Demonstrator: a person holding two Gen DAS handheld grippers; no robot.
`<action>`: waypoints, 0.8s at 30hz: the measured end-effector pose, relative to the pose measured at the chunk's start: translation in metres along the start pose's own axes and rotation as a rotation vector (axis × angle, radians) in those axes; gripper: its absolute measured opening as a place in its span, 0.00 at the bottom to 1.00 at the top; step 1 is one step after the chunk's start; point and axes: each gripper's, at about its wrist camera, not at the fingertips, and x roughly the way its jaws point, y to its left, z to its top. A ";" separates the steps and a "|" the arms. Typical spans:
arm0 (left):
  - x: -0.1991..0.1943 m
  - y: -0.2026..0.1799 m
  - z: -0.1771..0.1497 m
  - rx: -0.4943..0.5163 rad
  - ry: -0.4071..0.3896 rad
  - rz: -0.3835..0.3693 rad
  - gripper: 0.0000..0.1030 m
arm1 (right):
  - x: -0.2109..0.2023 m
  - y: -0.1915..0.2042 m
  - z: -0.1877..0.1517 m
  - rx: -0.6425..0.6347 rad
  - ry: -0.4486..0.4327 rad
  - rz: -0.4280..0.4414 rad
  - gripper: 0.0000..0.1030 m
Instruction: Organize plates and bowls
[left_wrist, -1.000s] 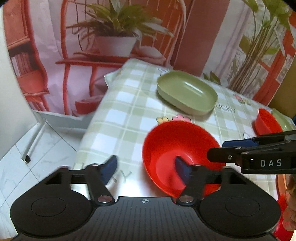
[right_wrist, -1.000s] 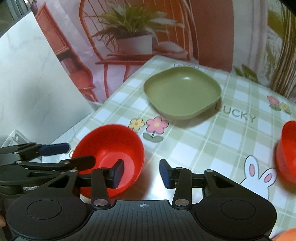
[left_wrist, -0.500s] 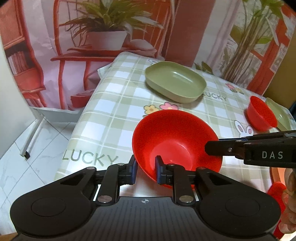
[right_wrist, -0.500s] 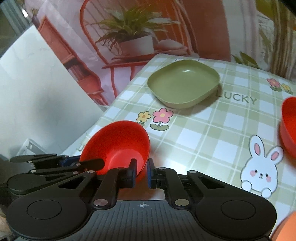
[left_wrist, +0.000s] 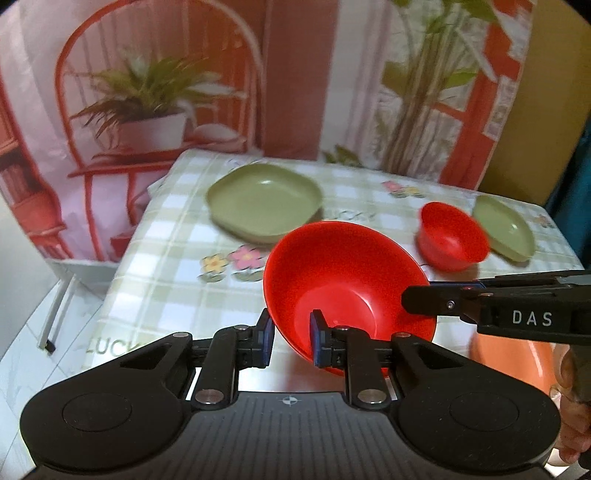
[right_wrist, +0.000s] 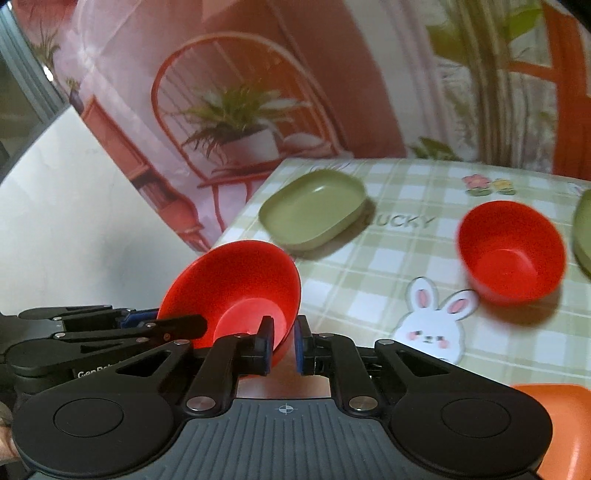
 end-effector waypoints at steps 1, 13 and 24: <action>-0.001 -0.007 0.001 0.004 -0.001 -0.007 0.21 | -0.006 -0.006 0.000 0.004 -0.012 0.001 0.12; 0.009 -0.078 0.004 0.086 0.024 -0.070 0.22 | -0.060 -0.075 -0.016 0.091 -0.103 -0.019 0.12; 0.050 -0.127 0.038 0.202 -0.028 -0.123 0.22 | -0.067 -0.137 0.005 0.123 -0.206 -0.112 0.13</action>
